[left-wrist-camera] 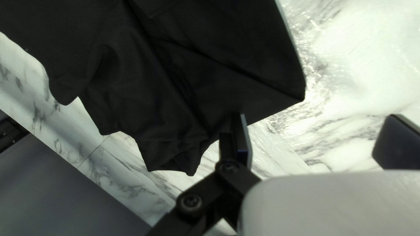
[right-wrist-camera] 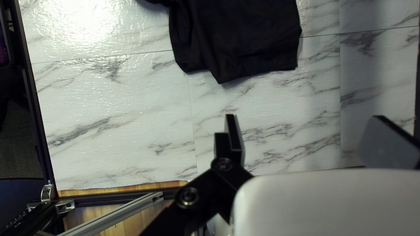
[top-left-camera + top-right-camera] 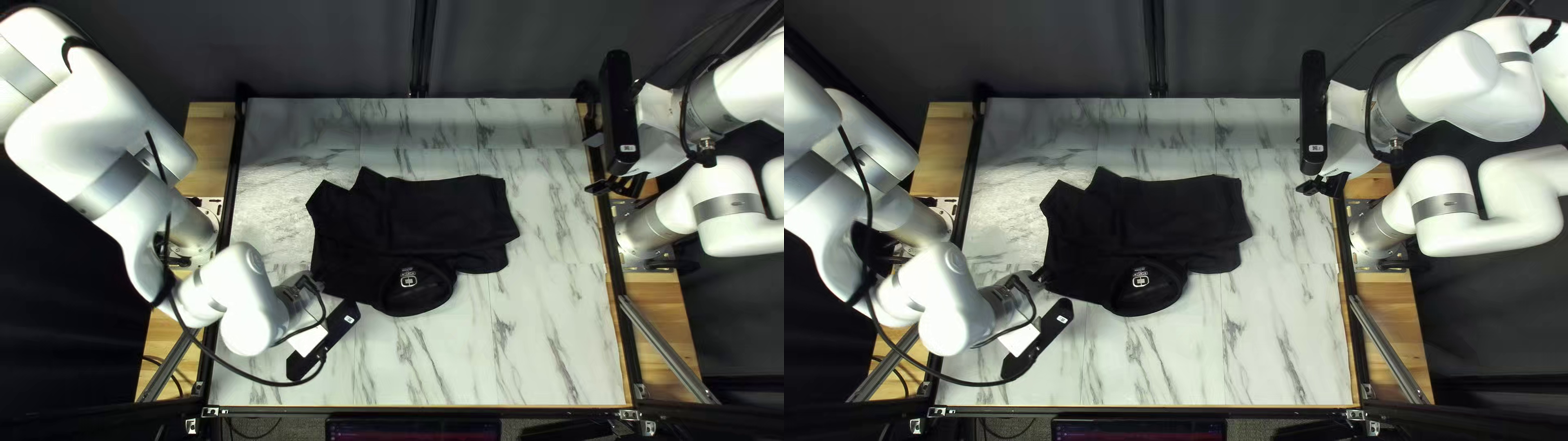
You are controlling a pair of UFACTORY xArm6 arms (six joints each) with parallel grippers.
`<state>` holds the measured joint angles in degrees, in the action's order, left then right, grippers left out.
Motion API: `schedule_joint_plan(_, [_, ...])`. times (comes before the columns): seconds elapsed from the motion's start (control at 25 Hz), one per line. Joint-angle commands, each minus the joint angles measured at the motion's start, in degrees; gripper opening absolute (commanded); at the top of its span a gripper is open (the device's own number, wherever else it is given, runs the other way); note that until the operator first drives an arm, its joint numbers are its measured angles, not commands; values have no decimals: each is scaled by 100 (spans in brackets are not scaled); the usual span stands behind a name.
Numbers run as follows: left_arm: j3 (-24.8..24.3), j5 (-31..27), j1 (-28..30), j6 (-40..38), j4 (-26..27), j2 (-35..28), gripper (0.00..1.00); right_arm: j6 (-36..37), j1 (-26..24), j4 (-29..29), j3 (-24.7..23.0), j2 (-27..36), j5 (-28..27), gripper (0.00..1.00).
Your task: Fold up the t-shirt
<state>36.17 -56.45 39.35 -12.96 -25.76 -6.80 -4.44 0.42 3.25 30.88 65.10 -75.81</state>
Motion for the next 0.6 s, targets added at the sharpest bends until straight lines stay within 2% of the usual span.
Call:
schedule_joint_plan(0.04, [278, -246, -119, 109, 154, 459, 100, 0, 0, 0, 0, 0, 0, 100])
schedule_joint_plan(0.24, [455, -325, -352, 282, 346, 924, 100, 0, 0, 0, 0, 0, 0, 100])
schedule_joint_plan(0.6, [312, -255, -544, 283, 492, 943, 100, 0, 0, 0, 0, 0, 0, 100])
